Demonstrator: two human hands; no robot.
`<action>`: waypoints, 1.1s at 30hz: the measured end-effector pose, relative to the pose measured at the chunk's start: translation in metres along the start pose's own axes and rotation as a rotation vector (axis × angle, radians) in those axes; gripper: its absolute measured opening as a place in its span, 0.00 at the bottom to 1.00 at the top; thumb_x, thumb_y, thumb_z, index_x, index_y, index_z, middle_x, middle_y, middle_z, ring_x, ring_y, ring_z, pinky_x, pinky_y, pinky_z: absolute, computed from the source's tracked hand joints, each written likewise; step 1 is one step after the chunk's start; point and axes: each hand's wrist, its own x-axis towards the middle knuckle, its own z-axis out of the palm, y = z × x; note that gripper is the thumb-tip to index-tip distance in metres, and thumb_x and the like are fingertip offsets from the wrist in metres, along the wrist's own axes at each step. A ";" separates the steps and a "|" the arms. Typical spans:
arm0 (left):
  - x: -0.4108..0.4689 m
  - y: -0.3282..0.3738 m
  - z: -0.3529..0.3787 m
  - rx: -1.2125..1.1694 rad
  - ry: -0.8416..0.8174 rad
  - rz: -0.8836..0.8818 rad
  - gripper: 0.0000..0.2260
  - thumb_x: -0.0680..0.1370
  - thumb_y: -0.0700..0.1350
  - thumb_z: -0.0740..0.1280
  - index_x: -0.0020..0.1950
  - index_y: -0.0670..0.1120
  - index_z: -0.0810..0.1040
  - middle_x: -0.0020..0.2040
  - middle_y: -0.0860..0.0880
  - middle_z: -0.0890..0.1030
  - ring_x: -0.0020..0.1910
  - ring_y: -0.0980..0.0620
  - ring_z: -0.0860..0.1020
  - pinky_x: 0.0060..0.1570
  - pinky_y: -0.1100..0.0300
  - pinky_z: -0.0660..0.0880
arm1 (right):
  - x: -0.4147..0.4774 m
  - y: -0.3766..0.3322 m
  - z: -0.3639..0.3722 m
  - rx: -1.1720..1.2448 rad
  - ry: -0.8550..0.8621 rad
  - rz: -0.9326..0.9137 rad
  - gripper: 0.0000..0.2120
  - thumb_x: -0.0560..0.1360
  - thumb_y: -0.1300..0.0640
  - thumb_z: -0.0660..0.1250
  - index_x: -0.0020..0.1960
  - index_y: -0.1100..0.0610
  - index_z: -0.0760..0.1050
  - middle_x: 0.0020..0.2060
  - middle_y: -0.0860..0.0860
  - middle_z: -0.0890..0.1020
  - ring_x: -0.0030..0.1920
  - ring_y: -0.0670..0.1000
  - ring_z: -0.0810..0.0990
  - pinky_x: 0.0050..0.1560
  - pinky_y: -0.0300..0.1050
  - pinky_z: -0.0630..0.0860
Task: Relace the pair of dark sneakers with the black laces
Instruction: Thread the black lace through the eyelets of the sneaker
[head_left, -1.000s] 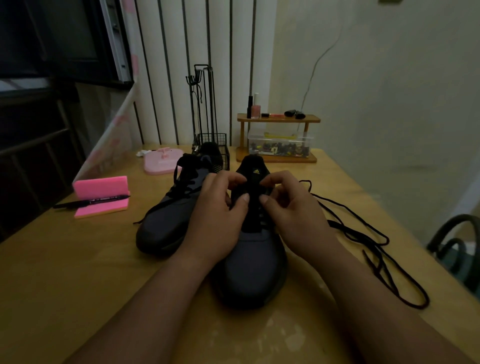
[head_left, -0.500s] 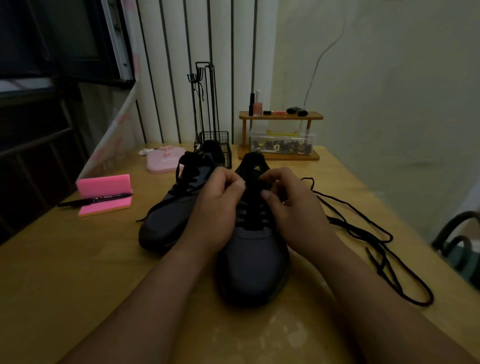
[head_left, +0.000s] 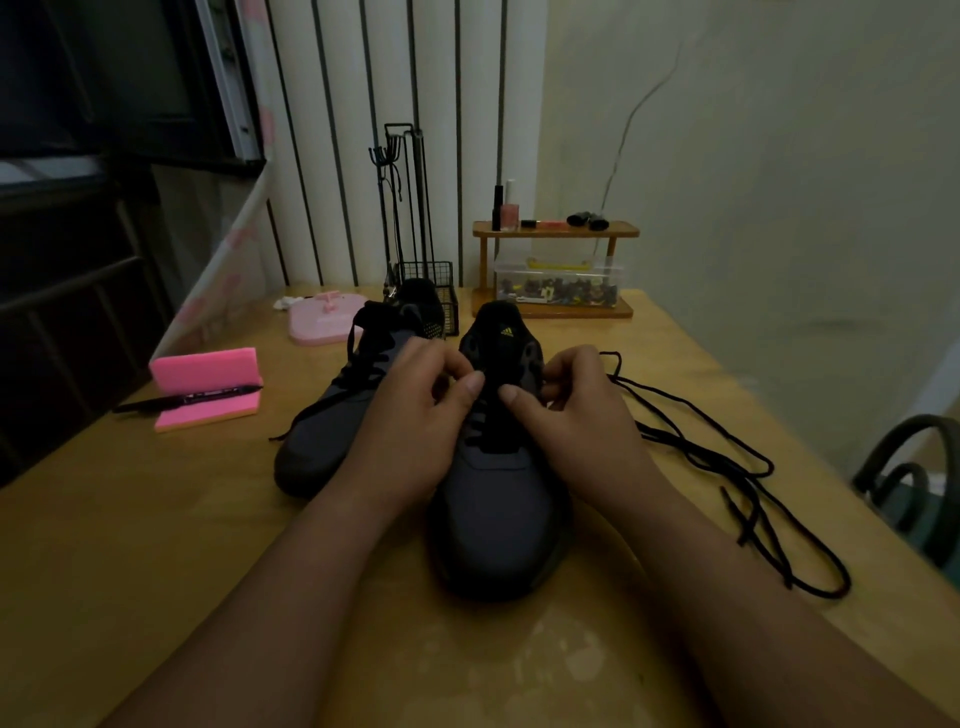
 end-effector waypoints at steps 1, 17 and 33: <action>-0.001 0.000 0.000 -0.017 0.003 -0.014 0.04 0.84 0.45 0.67 0.49 0.49 0.77 0.49 0.53 0.74 0.48 0.59 0.75 0.45 0.72 0.70 | 0.000 0.001 0.000 0.003 -0.007 0.029 0.20 0.75 0.40 0.74 0.55 0.49 0.68 0.49 0.47 0.78 0.48 0.46 0.79 0.43 0.43 0.76; 0.021 0.037 -0.022 -0.109 -0.259 -0.216 0.09 0.82 0.48 0.69 0.43 0.50 0.78 0.41 0.53 0.80 0.43 0.55 0.78 0.44 0.59 0.73 | -0.002 0.007 0.004 0.043 -0.074 0.171 0.29 0.72 0.35 0.73 0.61 0.48 0.64 0.54 0.43 0.75 0.54 0.48 0.78 0.55 0.57 0.81; 0.029 0.035 -0.001 0.613 -0.150 0.070 0.11 0.80 0.56 0.70 0.61 0.56 0.78 0.56 0.53 0.70 0.61 0.49 0.72 0.63 0.48 0.70 | -0.005 0.009 0.009 0.026 -0.047 0.223 0.32 0.71 0.31 0.72 0.61 0.50 0.66 0.55 0.47 0.76 0.53 0.49 0.79 0.53 0.57 0.80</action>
